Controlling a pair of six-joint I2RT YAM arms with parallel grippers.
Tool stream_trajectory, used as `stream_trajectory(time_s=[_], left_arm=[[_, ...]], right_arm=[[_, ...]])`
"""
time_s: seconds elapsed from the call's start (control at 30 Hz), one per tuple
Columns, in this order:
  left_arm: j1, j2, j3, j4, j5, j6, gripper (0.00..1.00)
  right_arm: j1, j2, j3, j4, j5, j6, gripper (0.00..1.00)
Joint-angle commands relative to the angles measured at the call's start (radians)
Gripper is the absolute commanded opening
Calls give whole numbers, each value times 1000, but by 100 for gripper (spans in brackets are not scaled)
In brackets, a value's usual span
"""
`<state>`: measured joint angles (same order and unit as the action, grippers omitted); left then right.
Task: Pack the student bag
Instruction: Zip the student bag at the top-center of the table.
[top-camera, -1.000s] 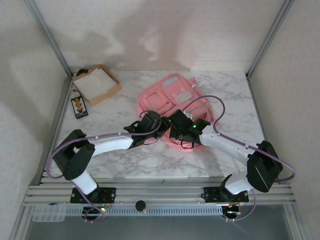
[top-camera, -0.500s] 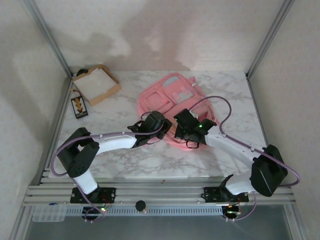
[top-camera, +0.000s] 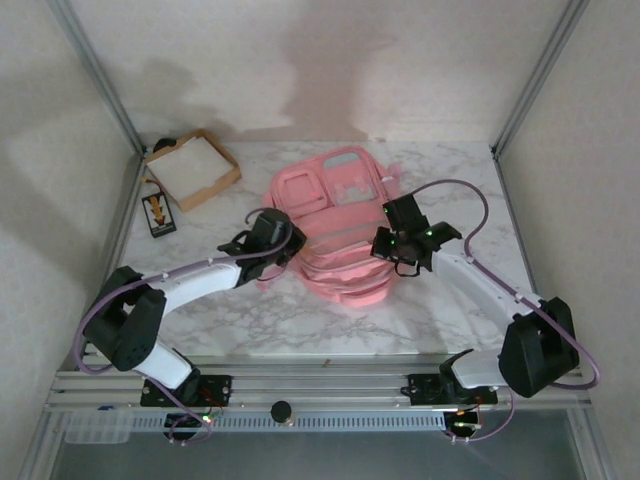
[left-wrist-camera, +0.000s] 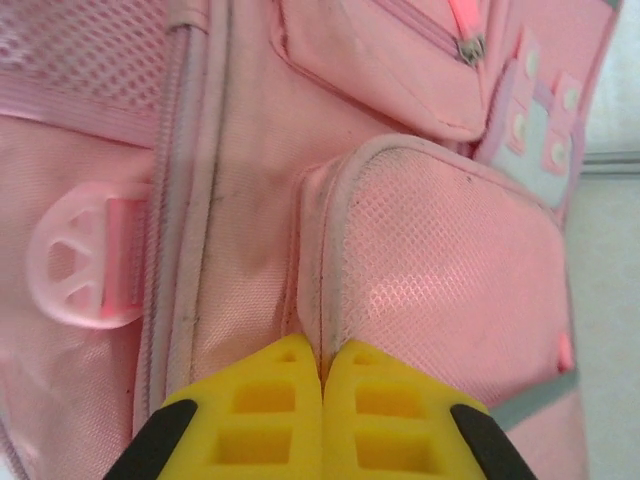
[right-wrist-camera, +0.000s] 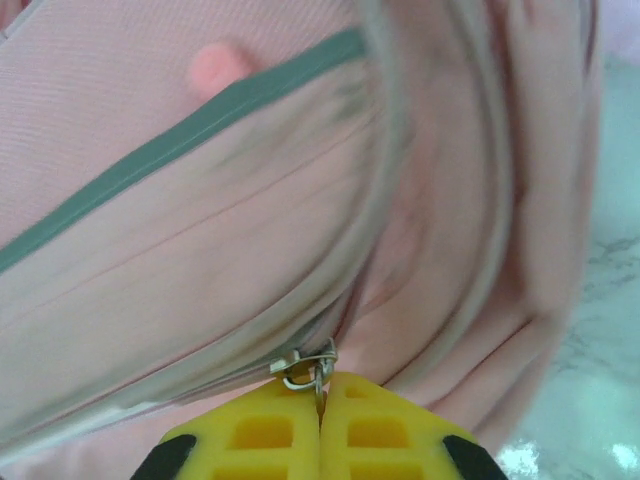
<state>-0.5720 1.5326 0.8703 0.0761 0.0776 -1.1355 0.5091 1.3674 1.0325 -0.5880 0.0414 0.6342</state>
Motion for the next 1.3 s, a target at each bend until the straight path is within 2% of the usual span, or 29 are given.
stream_trajectory(time_s=[0.0,0.1,0.17,0.2,0.23,0.3,0.37,0.5,0.63,0.7,0.9,1.07,1.27], left_arm=[[178,-10,9,-181,-162,196,0],[243,7,61,-197,-169,285,0],[281,21,96,-195,-108,320,0],[290,14,98,-174,-62,329,6],[290,2,96,-158,-13,324,18],[278,-54,45,-104,95,246,40],[240,-125,-29,-53,116,138,56],[146,-208,-154,26,105,-91,64],[56,-187,-202,159,108,-252,66],[23,-155,-186,182,91,-275,65],[-7,-54,-127,171,19,-317,52],[0,8,-63,84,-83,-262,21],[39,-5,-56,2,-157,-211,0]], right_arm=[[-57,34,59,-74,123,-59,0],[-51,68,81,-58,103,-85,0],[-24,79,90,-41,80,-88,0],[2,83,96,-30,70,-85,0],[23,89,101,-17,57,-85,0],[57,110,113,-11,33,-62,0],[70,118,103,16,-11,-44,0],[107,126,102,40,-14,-33,0],[120,138,98,34,-2,-39,0],[120,134,89,35,3,-41,0],[113,133,79,4,70,-58,0],[63,141,80,-23,96,-82,0],[-51,172,108,9,84,-155,0]])
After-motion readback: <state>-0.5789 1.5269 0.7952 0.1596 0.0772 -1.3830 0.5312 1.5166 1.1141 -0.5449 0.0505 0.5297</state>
